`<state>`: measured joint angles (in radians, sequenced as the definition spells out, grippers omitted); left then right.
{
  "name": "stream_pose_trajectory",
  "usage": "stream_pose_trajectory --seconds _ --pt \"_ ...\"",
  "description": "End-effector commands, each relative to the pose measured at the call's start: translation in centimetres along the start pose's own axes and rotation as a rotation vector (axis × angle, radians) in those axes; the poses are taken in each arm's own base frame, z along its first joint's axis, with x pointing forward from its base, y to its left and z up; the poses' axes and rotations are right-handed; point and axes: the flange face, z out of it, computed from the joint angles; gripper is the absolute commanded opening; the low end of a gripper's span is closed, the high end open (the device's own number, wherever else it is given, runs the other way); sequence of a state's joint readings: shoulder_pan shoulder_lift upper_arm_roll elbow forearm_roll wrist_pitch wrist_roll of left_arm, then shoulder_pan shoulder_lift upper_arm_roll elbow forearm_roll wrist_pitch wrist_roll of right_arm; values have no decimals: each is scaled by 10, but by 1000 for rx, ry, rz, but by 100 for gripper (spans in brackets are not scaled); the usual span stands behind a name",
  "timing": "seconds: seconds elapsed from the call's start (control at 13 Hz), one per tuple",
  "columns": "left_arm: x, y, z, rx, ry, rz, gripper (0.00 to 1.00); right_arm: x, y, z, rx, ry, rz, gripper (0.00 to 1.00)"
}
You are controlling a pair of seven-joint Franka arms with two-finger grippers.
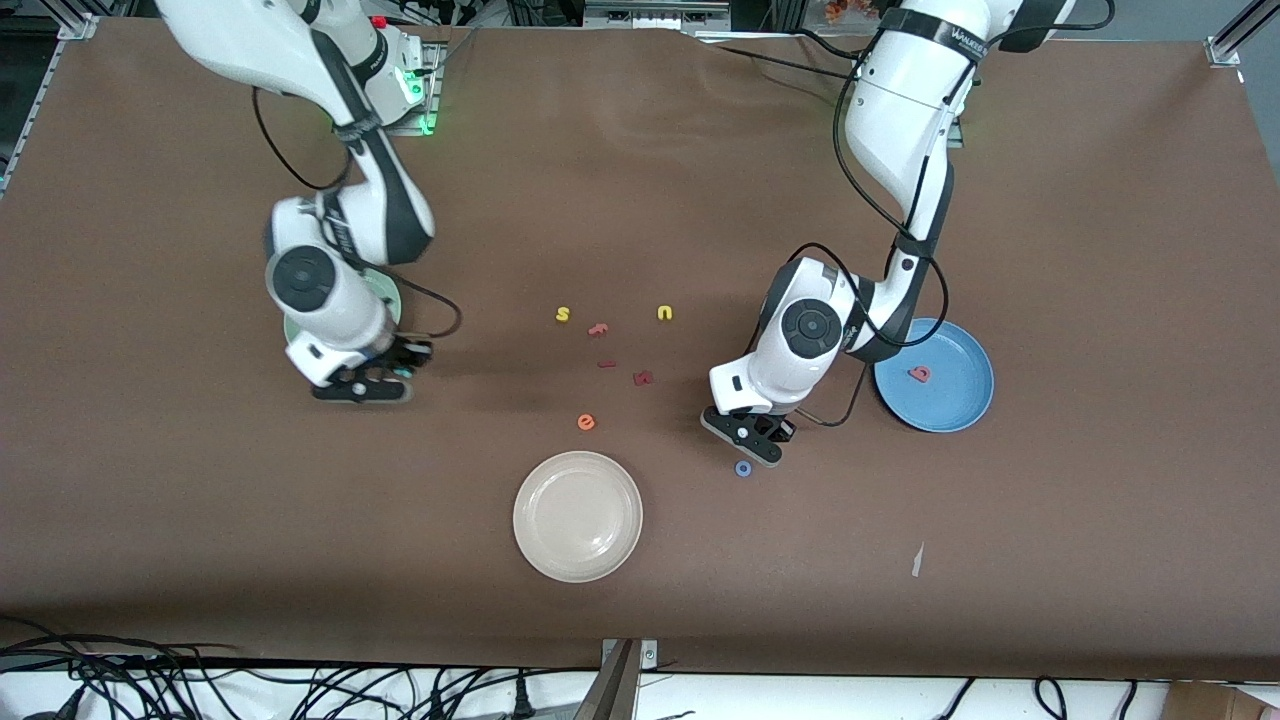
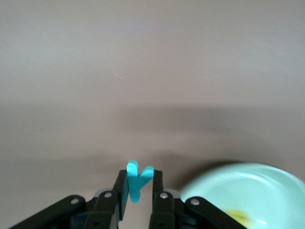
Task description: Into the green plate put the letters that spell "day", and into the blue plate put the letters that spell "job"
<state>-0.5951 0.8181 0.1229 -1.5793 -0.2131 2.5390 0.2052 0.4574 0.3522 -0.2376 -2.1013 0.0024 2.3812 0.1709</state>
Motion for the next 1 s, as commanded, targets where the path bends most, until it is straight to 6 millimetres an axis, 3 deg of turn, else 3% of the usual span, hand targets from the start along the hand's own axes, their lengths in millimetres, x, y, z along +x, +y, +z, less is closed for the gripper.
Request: stream_pose_trajectory --seconds 0.0,0.23,0.31,0.46,0.62,0.69,0.77,0.85,0.92 --pt "2 0 5 9 -3 18 0 -65 53 -12 39 -39 -59 13" --pt "7 -22 -27 5 8 -19 0 -83 99 4 44 -80 -66 16" --pt "7 -32 -42 -4 -11 -34 0 -86 104 9 47 -91 -60 22" --pt "-4 -51 -72 -26 -56 -70 0 -86 104 12 45 -93 -57 22" --pt "-36 -63 -96 -40 -91 -98 0 -83 103 10 46 -77 -55 23" --pt "-53 -79 -108 -44 -98 -130 0 -80 102 13 43 -65 -53 48" --pt "-75 -95 -116 -46 -114 -141 0 -78 100 15 38 -48 -56 94" --pt "-94 -116 -123 -31 -128 -100 0 -77 100 15 37 -43 -56 100" --pt "-115 -141 -128 -11 -146 -63 0 -76 97 13 39 -40 -59 100"
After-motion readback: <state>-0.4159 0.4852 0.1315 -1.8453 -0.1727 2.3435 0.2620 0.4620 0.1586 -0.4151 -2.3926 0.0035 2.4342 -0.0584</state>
